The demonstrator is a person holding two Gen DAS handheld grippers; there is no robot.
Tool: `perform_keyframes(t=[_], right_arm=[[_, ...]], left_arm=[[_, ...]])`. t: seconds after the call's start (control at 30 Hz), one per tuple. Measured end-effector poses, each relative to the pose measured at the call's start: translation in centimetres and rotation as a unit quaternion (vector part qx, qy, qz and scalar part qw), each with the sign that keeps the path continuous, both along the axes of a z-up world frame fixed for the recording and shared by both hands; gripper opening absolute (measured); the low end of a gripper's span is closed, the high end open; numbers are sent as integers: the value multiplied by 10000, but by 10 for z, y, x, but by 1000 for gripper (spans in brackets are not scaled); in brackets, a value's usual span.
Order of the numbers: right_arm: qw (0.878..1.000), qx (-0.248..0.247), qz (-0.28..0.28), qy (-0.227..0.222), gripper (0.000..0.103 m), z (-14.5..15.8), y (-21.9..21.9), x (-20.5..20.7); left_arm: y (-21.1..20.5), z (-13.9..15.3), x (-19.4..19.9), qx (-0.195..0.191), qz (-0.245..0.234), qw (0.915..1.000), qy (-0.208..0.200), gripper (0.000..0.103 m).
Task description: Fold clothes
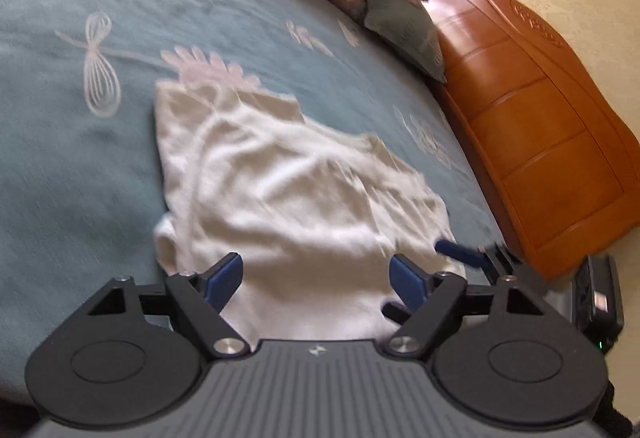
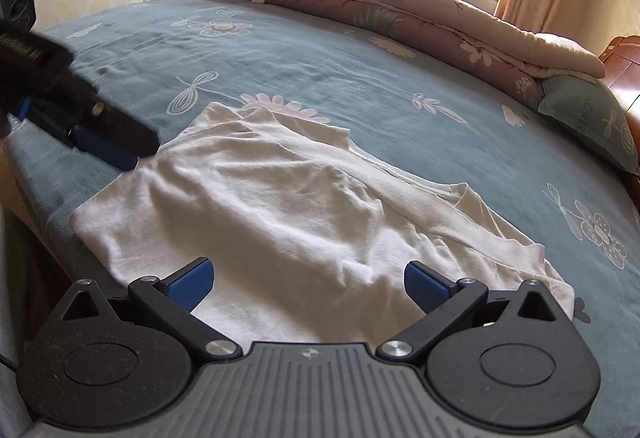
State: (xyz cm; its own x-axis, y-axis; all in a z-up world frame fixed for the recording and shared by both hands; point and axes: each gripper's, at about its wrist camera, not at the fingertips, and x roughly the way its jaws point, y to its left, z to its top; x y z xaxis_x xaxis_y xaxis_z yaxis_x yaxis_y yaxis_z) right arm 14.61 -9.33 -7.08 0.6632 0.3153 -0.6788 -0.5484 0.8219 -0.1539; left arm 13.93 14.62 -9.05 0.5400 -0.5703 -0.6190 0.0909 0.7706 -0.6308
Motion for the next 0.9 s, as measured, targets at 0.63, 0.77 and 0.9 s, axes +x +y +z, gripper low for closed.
perform_keyframes(t=[0.63,0.77,0.9], right_arm=[[9859,-845,1078,-956,103,14,54,-33],[9825,-1047,1176,-995,103,10,57,-39],[9751,-1395,1396,-1012,103,0,69,-37]], left_arm=[[49,7,31,-186,924,9954,148,81],[48,-3,37,-374,922,9946,280,81],[39,-4,32,-184,835,9958,317,81]])
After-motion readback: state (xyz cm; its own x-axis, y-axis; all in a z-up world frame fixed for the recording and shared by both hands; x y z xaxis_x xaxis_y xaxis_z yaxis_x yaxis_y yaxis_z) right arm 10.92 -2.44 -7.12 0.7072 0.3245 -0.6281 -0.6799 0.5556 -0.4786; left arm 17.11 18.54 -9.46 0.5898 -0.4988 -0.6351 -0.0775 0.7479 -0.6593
